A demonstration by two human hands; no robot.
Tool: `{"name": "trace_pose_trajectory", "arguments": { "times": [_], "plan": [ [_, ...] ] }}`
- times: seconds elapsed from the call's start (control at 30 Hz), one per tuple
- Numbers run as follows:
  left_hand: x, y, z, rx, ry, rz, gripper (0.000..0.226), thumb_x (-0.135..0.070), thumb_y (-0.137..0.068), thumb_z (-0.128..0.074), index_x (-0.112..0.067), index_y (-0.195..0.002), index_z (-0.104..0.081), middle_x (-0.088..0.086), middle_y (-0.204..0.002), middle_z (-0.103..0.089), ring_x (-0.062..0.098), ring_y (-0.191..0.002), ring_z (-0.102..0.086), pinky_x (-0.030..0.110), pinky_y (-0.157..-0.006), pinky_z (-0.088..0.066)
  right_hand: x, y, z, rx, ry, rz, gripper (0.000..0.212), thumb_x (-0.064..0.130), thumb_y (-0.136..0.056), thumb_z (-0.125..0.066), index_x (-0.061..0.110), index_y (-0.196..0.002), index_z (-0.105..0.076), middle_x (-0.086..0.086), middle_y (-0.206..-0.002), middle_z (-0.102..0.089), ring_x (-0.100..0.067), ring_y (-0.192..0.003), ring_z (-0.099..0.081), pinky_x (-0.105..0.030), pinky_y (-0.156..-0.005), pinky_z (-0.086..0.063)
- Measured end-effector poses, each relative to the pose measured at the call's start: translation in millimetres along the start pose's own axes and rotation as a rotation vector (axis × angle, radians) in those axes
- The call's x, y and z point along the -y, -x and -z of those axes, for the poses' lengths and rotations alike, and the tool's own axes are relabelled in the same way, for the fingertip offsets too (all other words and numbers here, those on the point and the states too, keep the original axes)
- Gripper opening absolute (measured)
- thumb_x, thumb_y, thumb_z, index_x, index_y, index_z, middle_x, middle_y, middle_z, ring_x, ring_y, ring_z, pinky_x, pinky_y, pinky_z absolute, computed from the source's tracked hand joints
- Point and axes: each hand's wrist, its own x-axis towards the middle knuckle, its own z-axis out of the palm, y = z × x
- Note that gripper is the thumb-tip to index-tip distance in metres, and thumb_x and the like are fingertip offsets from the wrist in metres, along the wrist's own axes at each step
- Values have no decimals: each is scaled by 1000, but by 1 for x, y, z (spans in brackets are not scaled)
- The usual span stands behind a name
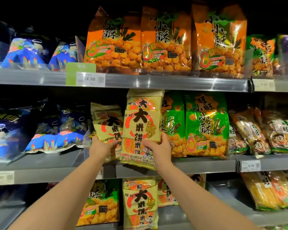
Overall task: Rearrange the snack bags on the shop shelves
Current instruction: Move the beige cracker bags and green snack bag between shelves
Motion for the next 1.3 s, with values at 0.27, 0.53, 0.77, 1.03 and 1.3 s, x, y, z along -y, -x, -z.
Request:
{"name": "trace_pose_trajectory", "arguments": {
  "times": [0.27, 0.53, 0.77, 1.03, 1.3],
  "plan": [
    [-7, 29, 6, -86, 67, -151, 75, -34, -76, -74, -14, -132, -28, 13, -124, -56, 37, -109, -56, 44, -85, -48, 4, 7, 13, -5, -4, -11, 46, 8, -71, -77, 21, -109, -54, 3, -99, -65, -12, -90, -61, -26, -75, -49],
    [-8, 68, 29, -26, 151, -238, 62, -35, -74, -75, -19, -127, -47, 3, -112, -63, 25, -104, -58, 40, -85, -49, 12, 23, 24, 10, -93, -76, 49, 8, -73, -75, 15, -116, -54, 0, -101, -66, -13, -88, -63, -21, -63, -47],
    [5, 113, 55, -26, 279, -206, 51, -39, -72, -76, -27, -115, -51, -1, -106, -66, 24, -98, -64, 49, -87, -52, 18, 41, 41, 26, -82, -100, 50, 11, -71, -77, 19, -114, -54, 1, -102, -65, -19, -96, -61, -34, -78, -49],
    [21, 198, 48, 27, 315, -201, 47, -25, -74, -77, -25, -115, -55, -2, -104, -67, 18, -96, -63, 39, -82, -52, 11, 69, 97, 105, -54, -123, 51, 8, -72, -75, 19, -116, -51, -1, -103, -65, -20, -96, -60, -32, -80, -44],
    [57, 258, -11, 197, 288, -54, 38, -20, -75, -76, -24, -104, -51, -4, -94, -66, 14, -85, -63, 25, -63, -49, -28, 99, 199, 176, -65, -260, 41, 4, -69, -74, 13, -104, -54, -10, -95, -65, -25, -86, -62, -39, -80, -50]
  ]
}}
